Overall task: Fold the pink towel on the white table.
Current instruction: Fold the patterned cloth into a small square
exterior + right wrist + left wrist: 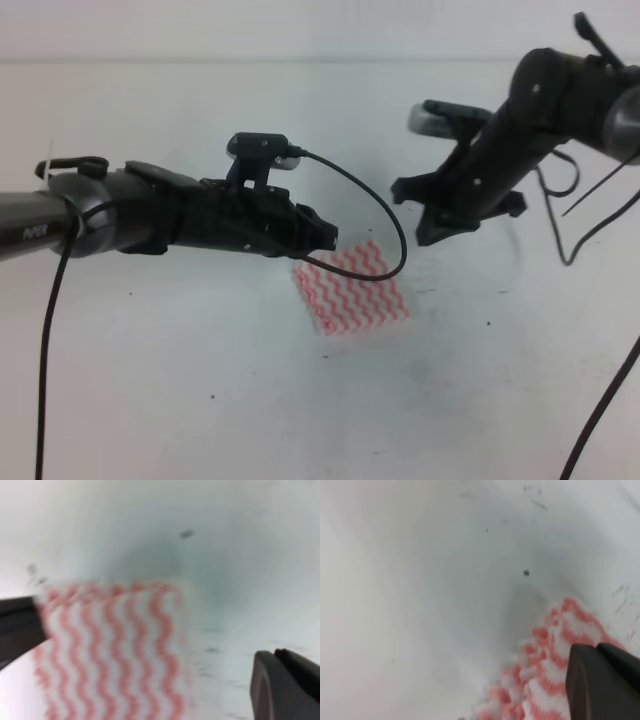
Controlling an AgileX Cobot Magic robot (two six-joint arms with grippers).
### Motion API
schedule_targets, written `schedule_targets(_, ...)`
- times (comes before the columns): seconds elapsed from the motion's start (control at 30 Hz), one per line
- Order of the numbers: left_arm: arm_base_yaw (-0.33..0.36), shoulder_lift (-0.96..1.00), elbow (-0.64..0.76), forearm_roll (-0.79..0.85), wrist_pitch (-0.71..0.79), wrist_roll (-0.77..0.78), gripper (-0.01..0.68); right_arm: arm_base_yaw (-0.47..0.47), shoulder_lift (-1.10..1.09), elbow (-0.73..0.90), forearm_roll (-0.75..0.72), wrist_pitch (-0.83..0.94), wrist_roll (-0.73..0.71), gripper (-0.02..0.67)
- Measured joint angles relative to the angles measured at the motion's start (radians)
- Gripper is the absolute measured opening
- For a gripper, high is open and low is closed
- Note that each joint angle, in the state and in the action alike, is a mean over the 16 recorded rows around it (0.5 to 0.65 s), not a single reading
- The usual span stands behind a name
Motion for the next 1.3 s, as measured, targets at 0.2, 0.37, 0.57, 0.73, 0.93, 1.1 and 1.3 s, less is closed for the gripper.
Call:
schedule_targets(0.2, -0.019, 0.03, -0.034, -0.067, -0.003, 0.044, -0.006, -0.057, 0.0, -0.005, -0.003, 0.0, 0.006, -0.018)
schedule_targets(0.37, -0.037, 0.076, -0.084, -0.079, -0.005, 0.043, -0.006, -0.087, -0.001, -0.005, 0.012, 0.004, -0.007, -0.018)
schedule_targets(0.57, -0.05, 0.135, -0.144, -0.065, -0.001, 0.006, -0.006, -0.098, 0.0, -0.005, 0.025, 0.009, -0.021, -0.018)
schedule_targets(0.73, -0.053, 0.168, -0.168, -0.051, 0.002, -0.019, -0.007, -0.099, 0.001, -0.004, 0.034, 0.01, -0.031, -0.018)
schedule_targets(0.93, -0.06, 0.185, -0.174, -0.047, 0.01, -0.027, -0.006, -0.099, 0.001, -0.004, 0.044, 0.01, -0.038, -0.018)
schedule_targets(1.1, -0.066, 0.189, -0.176, -0.049, 0.023, -0.013, -0.006, -0.099, 0.0, -0.005, 0.053, 0.009, -0.043, -0.018)
schedule_targets(1.3, -0.072, 0.187, -0.194, -0.052, 0.04, 0.013, -0.006, -0.099, 0.0, -0.005, 0.054, 0.009, -0.044, -0.018)
